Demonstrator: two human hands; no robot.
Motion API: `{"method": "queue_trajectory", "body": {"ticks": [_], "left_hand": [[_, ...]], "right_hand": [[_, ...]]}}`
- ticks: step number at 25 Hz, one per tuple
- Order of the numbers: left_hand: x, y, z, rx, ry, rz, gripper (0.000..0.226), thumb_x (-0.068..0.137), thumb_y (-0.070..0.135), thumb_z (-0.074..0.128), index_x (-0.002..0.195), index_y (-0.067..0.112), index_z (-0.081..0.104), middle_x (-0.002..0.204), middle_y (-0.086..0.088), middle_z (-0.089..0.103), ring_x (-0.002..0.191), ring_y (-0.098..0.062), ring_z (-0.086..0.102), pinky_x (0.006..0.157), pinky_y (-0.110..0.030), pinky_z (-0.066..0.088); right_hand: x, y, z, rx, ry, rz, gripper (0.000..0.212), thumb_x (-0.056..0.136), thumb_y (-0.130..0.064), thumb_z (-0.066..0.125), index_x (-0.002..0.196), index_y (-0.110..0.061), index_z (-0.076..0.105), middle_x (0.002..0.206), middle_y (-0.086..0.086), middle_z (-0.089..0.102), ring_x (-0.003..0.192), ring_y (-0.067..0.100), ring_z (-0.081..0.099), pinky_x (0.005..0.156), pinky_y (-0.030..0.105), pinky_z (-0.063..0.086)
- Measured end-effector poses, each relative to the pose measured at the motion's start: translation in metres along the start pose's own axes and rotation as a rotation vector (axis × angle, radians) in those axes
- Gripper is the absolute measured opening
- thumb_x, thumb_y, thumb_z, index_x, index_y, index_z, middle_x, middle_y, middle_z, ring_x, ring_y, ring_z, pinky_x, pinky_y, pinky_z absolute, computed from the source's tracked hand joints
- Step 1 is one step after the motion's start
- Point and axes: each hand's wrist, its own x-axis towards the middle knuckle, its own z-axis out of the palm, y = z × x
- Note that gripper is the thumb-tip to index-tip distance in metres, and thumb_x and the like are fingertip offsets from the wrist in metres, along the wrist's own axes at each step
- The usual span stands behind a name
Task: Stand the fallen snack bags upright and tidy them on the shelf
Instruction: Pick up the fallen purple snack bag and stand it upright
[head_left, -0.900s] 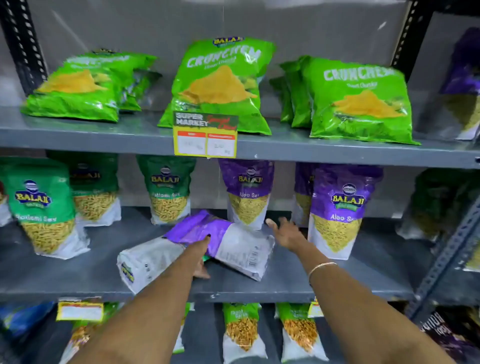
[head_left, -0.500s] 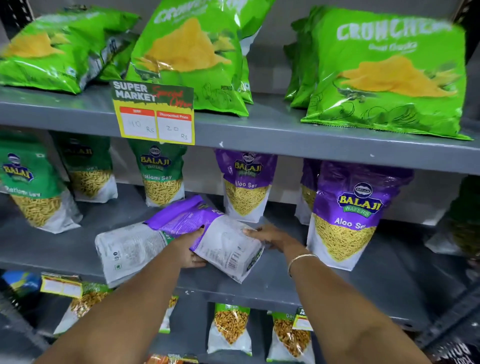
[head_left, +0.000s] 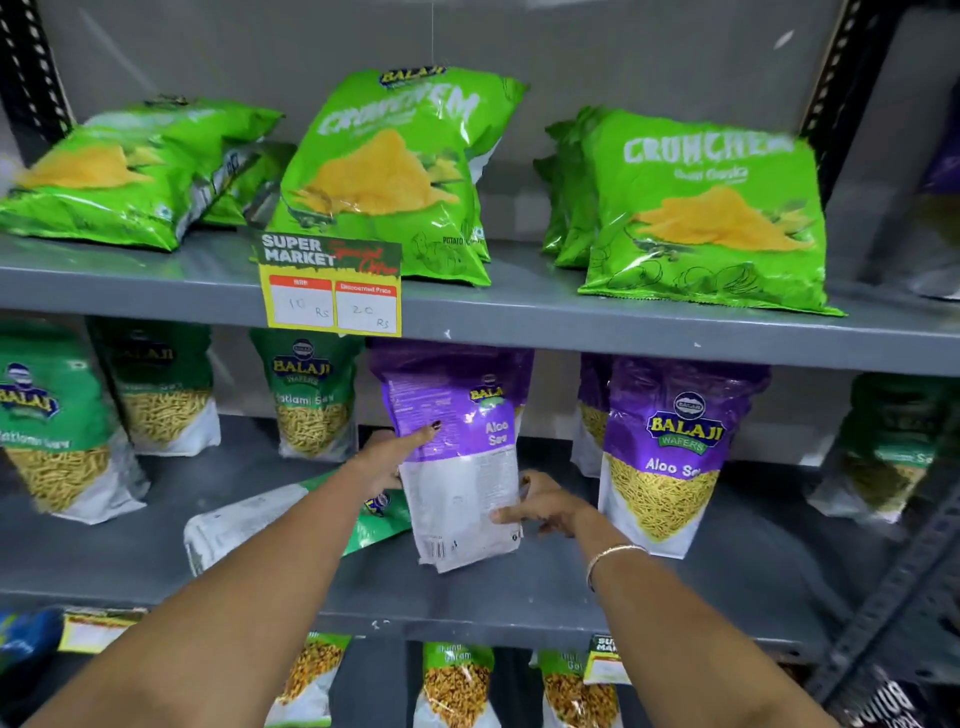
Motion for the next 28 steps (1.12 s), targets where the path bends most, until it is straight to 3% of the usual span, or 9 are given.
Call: {"method": "queue_trajectory", "body": {"ticks": [3,6,10,12,17,19,22,24,28], "left_hand": [[0.014,0.006,0.009,0.107,0.009,0.08,0.088,0.043,0.062,0.079,0.106,0.004,0.062,0.128,-0.015,0.061,0.119,-0.027,0.057,0.094,-0.04,0.044],[0.021,0.002,0.019,0.169,-0.012,0.143,0.043,0.058,0.043,0.079,0.083,0.009,0.068,0.108,-0.013,0.07,0.098,-0.019,0.061,0.08,-0.03,0.04],[0.017,-0.015,0.023,0.106,-0.014,0.187,0.017,0.075,0.021,0.073,0.063,0.017,0.062,0.078,-0.002,0.064,0.078,-0.015,0.056,0.072,-0.027,0.04],[0.013,-0.021,0.022,0.057,-0.076,0.154,0.006,0.08,0.017,0.068,0.084,0.014,0.069,0.094,-0.007,0.066,0.094,-0.017,0.056,0.076,-0.029,0.044],[0.007,-0.029,0.013,0.186,-0.243,0.001,0.057,0.081,0.012,0.067,0.133,0.013,0.042,0.125,-0.006,0.056,0.123,-0.024,0.048,0.108,-0.048,0.033],[0.006,-0.029,0.007,0.193,-0.31,-0.049,0.074,0.081,0.01,0.067,0.142,0.019,0.026,0.14,-0.01,0.048,0.131,-0.031,0.043,0.107,-0.045,0.035],[0.005,-0.03,0.002,0.197,-0.462,-0.168,0.109,0.055,0.037,0.084,0.143,0.031,0.019,0.146,-0.008,0.039,0.136,-0.034,0.035,0.107,-0.039,0.033],[0.001,-0.028,0.004,0.202,-0.536,-0.188,0.115,0.043,0.051,0.084,0.141,0.031,0.029,0.149,0.001,0.032,0.141,-0.024,0.023,0.114,-0.04,0.023],[0.005,-0.026,0.006,0.169,-0.439,-0.162,0.067,0.086,0.039,0.054,0.145,0.019,0.03,0.159,0.002,0.016,0.148,-0.016,0.003,0.12,-0.045,0.009]], "right_hand": [[0.005,0.009,0.006,0.068,0.225,-0.046,0.043,0.066,-0.002,0.08,0.085,-0.011,0.043,0.091,-0.002,0.057,0.089,0.016,0.058,0.061,0.013,0.048],[0.016,0.022,0.017,0.094,0.393,-0.046,0.064,0.056,-0.003,0.086,0.099,-0.007,0.04,0.12,0.017,0.058,0.116,0.031,0.054,0.094,0.04,0.048],[0.019,0.035,0.03,0.05,0.443,0.014,0.072,0.057,-0.004,0.086,0.113,0.006,0.041,0.123,0.02,0.056,0.117,0.032,0.052,0.086,0.031,0.043],[0.021,0.037,0.031,0.01,0.462,0.003,0.068,0.057,-0.008,0.086,0.106,0.0,0.04,0.125,0.02,0.052,0.118,0.033,0.05,0.088,0.033,0.042],[0.029,0.039,0.031,-0.013,0.513,0.121,0.065,0.067,-0.016,0.081,0.099,-0.009,0.025,0.122,0.021,0.052,0.109,0.036,0.058,0.093,0.043,0.047],[0.032,0.04,0.032,0.056,0.482,0.13,0.05,0.068,-0.011,0.077,0.086,-0.014,0.03,0.106,0.018,0.057,0.076,0.026,0.061,0.07,0.036,0.057],[0.027,0.037,0.031,0.083,0.305,0.089,0.036,0.071,0.003,0.07,0.077,-0.018,0.041,0.084,0.003,0.051,0.056,0.008,0.042,0.035,0.009,0.037],[0.023,0.039,0.03,0.167,0.154,0.074,0.046,0.067,-0.002,0.078,0.097,-0.013,0.044,0.094,0.0,0.052,0.069,0.005,0.048,0.043,0.006,0.041],[0.029,0.044,0.048,0.21,0.041,0.014,0.105,0.037,-0.043,0.093,0.126,-0.014,0.045,0.13,0.006,0.054,0.113,0.014,0.056,0.09,0.031,0.054]]}}
